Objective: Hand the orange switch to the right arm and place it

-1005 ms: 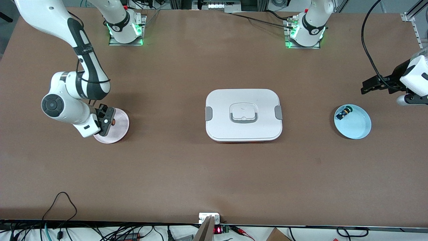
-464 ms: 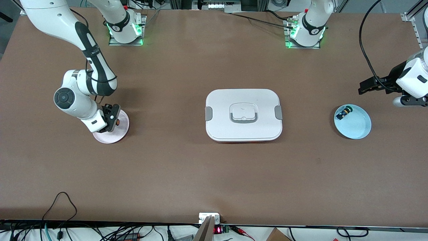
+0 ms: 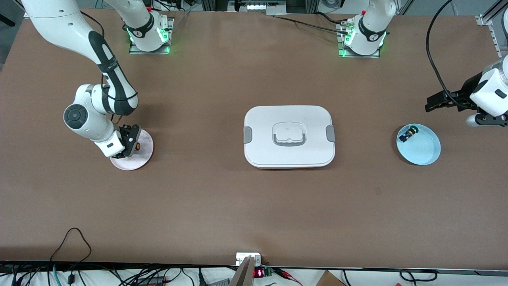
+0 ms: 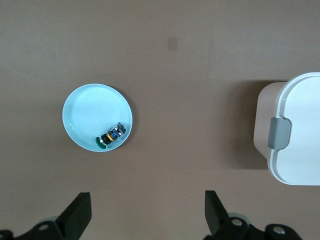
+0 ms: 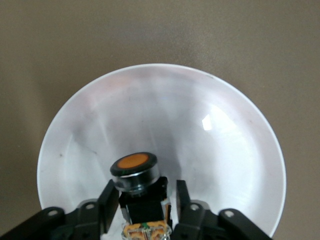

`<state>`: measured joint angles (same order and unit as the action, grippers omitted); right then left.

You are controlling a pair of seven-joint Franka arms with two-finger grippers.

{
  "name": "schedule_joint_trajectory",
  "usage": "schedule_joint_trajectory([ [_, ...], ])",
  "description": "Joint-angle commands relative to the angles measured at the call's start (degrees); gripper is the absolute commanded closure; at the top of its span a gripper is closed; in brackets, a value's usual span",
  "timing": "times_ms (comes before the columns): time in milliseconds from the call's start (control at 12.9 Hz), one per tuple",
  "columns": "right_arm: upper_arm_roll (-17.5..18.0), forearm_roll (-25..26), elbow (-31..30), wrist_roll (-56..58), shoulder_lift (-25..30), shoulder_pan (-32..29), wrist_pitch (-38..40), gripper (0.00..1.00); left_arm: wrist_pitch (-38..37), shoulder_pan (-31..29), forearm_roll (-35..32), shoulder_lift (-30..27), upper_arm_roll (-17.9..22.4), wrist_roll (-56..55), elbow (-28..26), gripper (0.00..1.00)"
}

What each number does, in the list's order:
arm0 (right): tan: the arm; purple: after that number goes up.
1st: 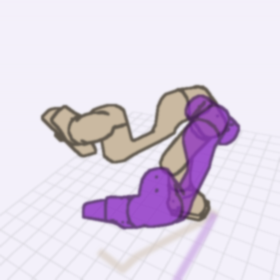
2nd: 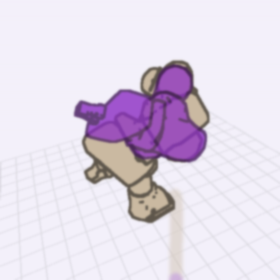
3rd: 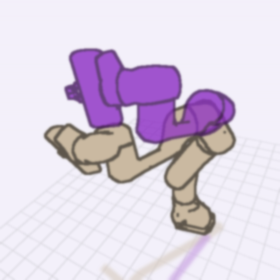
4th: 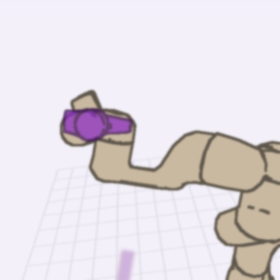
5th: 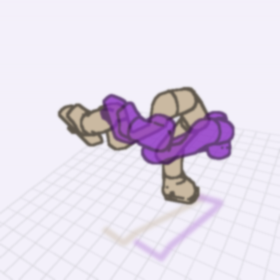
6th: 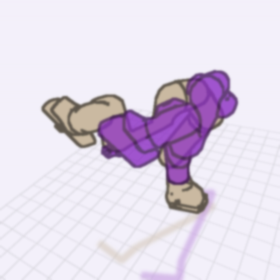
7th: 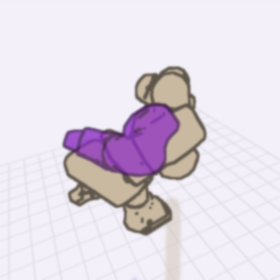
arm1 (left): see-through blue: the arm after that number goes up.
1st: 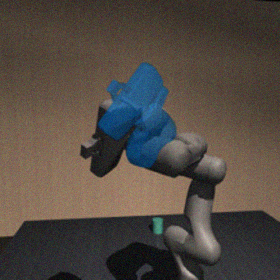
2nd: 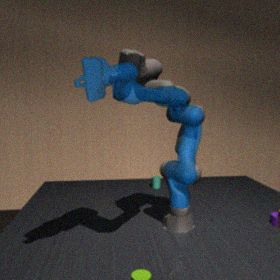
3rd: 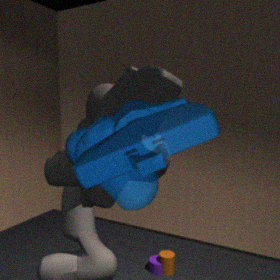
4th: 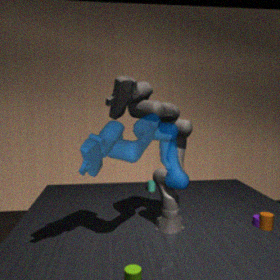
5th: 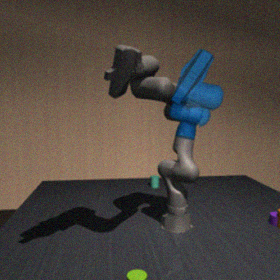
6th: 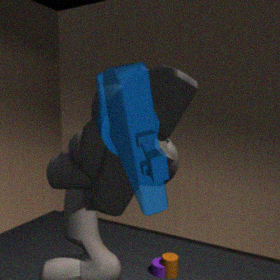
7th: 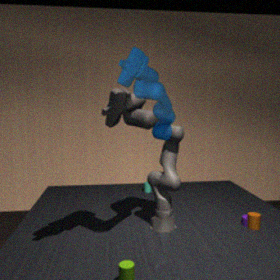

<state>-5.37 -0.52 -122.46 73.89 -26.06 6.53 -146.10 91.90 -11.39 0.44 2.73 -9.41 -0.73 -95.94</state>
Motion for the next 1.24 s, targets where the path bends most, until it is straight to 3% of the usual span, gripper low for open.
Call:
schedule_joint_trajectory([
  [0, 0.7, 0.3, 1.7, -8.4, 3.9, -0.2, 5.3, 0.0, -1.2, -0.4, 0.8, -0.4, -0.4, -0.3, 0.1, 0.0],
  [695, 1.3, -1.5, 27.0, -57.8, 7.1, 0.1, 47.5, 0.0, -1.2, -0.2, 0.9, -0.4, -0.4, -0.4, 0.1, 0.0],
  [1005, 1.4, -1.3, 35.2, -73.2, 7.9, 0.6, 61.5, 0.0, -1.2, -0.4, 1.8, -0.4, -0.4, -0.4, 0.1, 0.0],
  [1159, 1.3, -0.9, 40.2, -74.2, 9.0, 0.6, 67.0, 0.0, -1.2, -0.4, 2.2, -0.4, -0.4, -0.2, 0.1, 0.0],
])
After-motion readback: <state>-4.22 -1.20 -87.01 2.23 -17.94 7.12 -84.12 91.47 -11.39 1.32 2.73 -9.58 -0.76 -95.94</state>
